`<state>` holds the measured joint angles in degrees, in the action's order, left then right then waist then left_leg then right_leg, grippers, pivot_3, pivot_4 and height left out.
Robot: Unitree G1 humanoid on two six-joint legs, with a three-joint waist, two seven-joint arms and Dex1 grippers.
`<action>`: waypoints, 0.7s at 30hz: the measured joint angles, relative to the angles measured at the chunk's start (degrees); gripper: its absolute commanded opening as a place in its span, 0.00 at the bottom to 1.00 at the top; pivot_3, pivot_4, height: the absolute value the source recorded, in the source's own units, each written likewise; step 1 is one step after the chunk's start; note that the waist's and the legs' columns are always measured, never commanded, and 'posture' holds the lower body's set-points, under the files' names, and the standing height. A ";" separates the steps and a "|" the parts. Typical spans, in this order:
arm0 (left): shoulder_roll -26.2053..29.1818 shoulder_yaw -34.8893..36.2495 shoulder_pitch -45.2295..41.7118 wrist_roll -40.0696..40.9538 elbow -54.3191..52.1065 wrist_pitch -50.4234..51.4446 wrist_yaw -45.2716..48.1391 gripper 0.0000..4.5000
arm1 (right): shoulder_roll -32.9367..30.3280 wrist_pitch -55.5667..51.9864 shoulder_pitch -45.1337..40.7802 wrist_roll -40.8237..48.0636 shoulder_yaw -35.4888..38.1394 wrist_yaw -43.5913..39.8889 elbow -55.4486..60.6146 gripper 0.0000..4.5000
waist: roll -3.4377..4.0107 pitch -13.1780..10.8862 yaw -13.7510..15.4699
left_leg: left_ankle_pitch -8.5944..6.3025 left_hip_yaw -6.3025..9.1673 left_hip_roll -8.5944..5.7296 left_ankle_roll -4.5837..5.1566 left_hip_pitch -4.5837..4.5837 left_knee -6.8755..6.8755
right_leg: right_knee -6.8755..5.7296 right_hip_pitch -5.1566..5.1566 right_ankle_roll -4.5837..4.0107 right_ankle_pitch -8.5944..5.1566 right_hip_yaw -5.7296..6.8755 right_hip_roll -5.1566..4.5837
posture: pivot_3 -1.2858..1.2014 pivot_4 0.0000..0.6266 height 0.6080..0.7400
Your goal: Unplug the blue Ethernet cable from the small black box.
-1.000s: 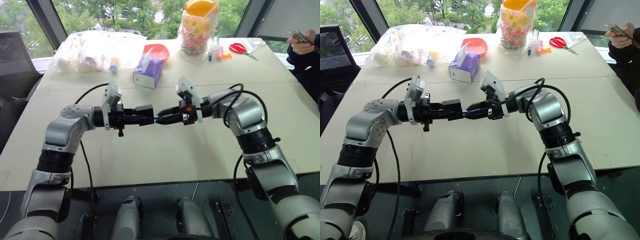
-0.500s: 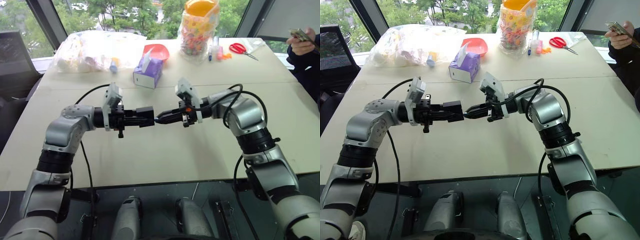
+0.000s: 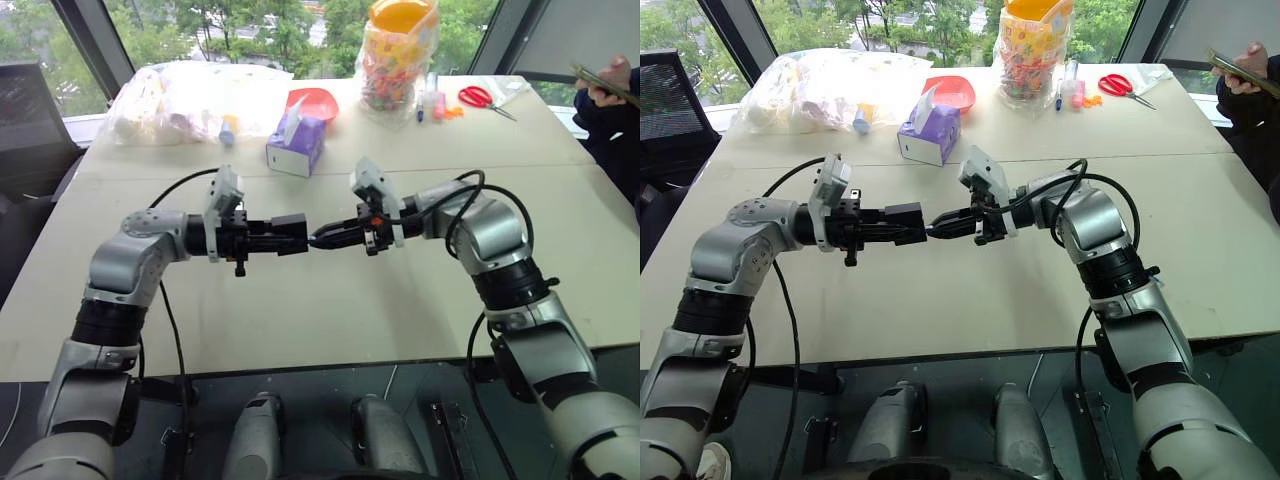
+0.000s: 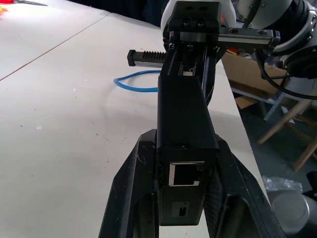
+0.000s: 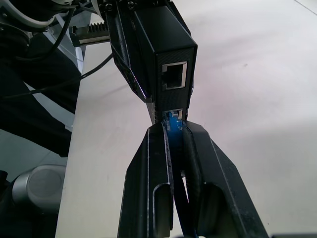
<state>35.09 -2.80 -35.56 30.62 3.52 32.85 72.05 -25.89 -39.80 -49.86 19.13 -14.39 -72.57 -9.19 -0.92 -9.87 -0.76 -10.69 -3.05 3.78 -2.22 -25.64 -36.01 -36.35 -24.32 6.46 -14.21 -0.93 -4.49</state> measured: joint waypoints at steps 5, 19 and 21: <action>4.39 2.21 1.58 0.78 -0.47 1.65 0.01 0.12 | -3.33 2.88 1.03 -0.29 1.37 1.06 -2.48 0.01 | 0.00 0.00 0.05 | 0.00 0.00 -0.01 0.00 0.00 0.00 | 0.01 0.00 -0.03 -0.02 0.00 -0.01 | 0.52 0.24 0.96; -0.29 1.27 3.01 -6.71 3.72 -7.51 -6.84 0.12 | 1.63 23.79 -7.44 -13.19 6.41 28.66 -32.54 0.01 | 0.02 -0.01 -0.13 | 0.00 -0.06 -0.01 0.00 0.00 -0.01 | 0.04 -0.01 0.00 0.00 -0.02 -0.01 | 0.52 0.24 0.96; -3.52 0.15 2.55 -8.88 6.18 -9.99 -9.47 0.12 | 3.91 25.95 -9.97 -15.75 6.47 35.11 -39.41 0.10 | 0.01 -0.02 -0.07 | 0.01 -0.05 -0.01 0.01 -0.07 0.00 | 0.04 -0.04 0.14 0.08 -0.01 -0.01 | 0.52 0.24 0.96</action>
<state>31.58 -2.65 -33.01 21.74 9.70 22.86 62.58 -21.98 -13.85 -59.83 3.37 -7.93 -37.47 -48.60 -0.91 -9.89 -0.82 -10.68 -3.11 3.78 -2.22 -25.71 -36.02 -36.31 -24.36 6.60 -14.13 -0.94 -4.50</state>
